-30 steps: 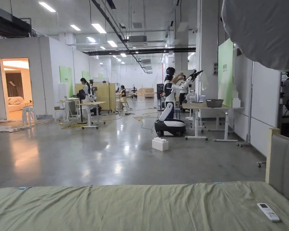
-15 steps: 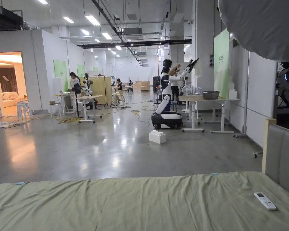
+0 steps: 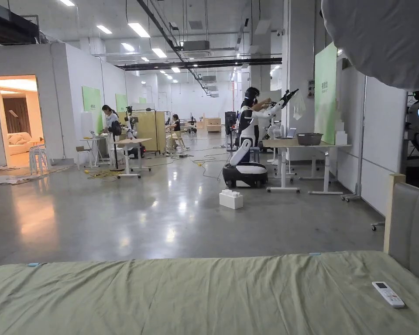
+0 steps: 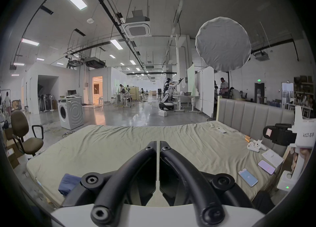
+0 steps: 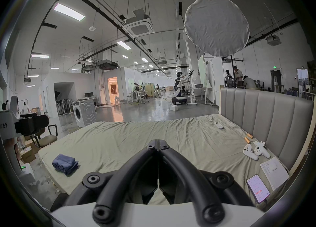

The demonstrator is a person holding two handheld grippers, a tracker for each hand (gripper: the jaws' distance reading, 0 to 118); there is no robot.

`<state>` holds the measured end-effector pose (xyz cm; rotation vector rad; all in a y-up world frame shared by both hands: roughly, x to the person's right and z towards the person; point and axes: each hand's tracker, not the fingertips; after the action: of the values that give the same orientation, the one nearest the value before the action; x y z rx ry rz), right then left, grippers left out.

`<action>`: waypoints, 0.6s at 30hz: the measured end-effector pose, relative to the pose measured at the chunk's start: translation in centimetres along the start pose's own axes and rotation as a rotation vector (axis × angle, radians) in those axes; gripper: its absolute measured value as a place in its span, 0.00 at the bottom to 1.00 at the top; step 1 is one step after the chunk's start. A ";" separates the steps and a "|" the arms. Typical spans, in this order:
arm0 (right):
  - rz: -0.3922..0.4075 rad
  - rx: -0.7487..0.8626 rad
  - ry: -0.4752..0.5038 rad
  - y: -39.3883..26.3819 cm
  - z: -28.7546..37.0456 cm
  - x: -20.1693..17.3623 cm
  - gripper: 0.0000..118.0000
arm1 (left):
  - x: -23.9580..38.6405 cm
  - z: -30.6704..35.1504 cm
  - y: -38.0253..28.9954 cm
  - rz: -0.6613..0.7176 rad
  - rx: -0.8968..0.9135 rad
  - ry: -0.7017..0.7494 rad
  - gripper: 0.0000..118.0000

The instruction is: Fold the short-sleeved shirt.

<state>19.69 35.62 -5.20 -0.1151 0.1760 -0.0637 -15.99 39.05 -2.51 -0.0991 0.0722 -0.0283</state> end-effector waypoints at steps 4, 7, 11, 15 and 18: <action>-0.013 0.005 0.017 0.4 -0.1 -0.1 0.01 | 0.2 0.3 0.3 0.000 0.046 0.017 0.02; -0.011 0.020 0.019 0.7 -0.1 -0.2 0.01 | 0.2 0.5 0.5 -0.019 0.062 0.012 0.04; -0.044 0.015 0.019 0.9 -0.4 -0.1 0.46 | 0.0 0.5 0.7 -0.005 0.052 0.012 0.23; -0.036 -0.006 0.021 1.3 -0.1 -0.4 0.86 | -0.6 0.5 0.8 0.031 0.050 0.005 0.49; -0.003 0.006 0.014 1.3 0.0 -0.7 0.99 | -0.8 0.5 1.0 0.060 0.054 0.011 0.70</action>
<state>19.04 37.01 -5.22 -0.1088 0.1897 -0.0676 -16.69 40.09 -2.07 -0.0425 0.0857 0.0289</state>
